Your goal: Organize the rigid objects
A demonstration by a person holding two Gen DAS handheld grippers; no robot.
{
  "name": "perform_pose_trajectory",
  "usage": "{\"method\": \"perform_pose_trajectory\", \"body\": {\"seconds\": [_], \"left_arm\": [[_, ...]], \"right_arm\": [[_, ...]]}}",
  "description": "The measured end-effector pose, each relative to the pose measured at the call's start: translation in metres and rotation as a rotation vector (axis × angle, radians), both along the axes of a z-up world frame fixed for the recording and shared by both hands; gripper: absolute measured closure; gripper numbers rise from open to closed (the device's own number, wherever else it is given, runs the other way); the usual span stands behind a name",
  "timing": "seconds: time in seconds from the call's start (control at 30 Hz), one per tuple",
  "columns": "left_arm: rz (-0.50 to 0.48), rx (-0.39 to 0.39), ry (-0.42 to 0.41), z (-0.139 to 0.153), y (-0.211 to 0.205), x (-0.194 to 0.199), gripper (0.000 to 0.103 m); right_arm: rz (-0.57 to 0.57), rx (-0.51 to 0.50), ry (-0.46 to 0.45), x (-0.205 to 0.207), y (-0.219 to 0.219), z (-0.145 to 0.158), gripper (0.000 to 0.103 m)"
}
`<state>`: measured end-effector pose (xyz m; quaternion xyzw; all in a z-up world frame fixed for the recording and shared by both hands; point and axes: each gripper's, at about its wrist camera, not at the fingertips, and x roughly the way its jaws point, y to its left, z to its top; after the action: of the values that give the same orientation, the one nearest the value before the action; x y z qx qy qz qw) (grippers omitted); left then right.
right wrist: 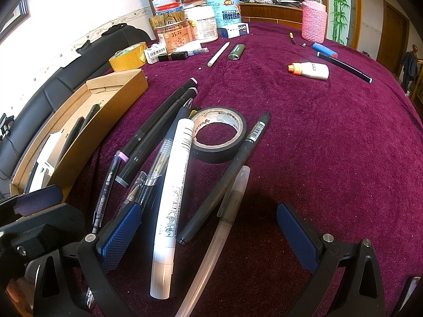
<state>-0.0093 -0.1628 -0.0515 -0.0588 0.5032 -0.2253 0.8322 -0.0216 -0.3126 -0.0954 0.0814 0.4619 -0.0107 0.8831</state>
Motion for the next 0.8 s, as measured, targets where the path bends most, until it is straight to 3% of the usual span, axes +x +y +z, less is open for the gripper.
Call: {"method": "perform_pose_trajectory", "body": {"seconds": [0.8], "left_arm": [[0.008, 0.008, 0.01, -0.0039, 0.0005, 0.0027, 0.02]], "right_arm": [[0.0, 0.0, 0.0, -0.0001, 0.0002, -0.0001, 0.0]]}}
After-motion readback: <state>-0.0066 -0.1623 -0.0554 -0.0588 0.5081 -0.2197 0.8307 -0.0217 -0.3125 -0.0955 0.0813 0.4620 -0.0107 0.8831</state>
